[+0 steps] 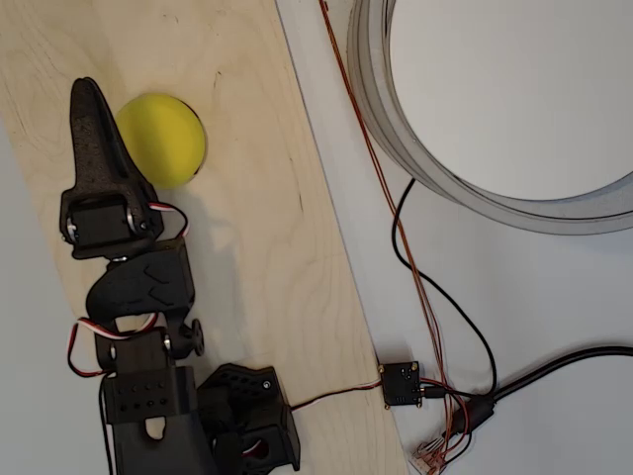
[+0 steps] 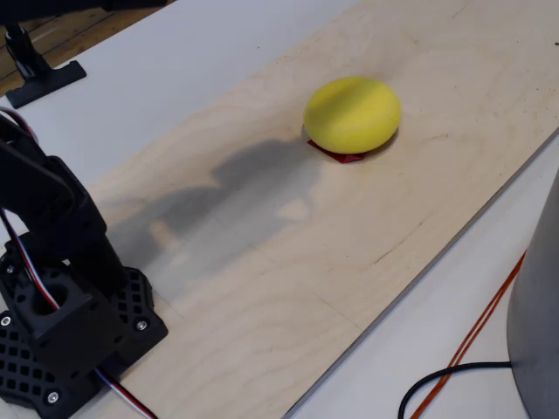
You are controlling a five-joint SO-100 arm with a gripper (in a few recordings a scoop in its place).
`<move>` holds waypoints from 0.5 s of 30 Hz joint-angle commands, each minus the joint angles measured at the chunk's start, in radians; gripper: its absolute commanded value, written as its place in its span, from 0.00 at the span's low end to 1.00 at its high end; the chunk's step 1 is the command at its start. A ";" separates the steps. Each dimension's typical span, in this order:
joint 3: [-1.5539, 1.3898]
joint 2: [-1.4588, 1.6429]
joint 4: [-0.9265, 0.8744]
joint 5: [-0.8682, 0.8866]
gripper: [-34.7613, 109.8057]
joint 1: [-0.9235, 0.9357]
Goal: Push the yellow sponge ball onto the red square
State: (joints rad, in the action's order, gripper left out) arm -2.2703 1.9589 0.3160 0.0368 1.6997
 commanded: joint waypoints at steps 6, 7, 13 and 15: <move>0.038 0.032 0.029 0.017 0.25 0.009; 0.031 0.038 0.029 0.002 0.29 -0.002; 0.021 0.040 0.029 -0.060 0.35 -0.028; 0.026 0.038 0.032 -0.034 0.28 -0.025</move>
State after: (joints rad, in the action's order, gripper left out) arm -2.2703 1.9650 0.3160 -0.0015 1.6644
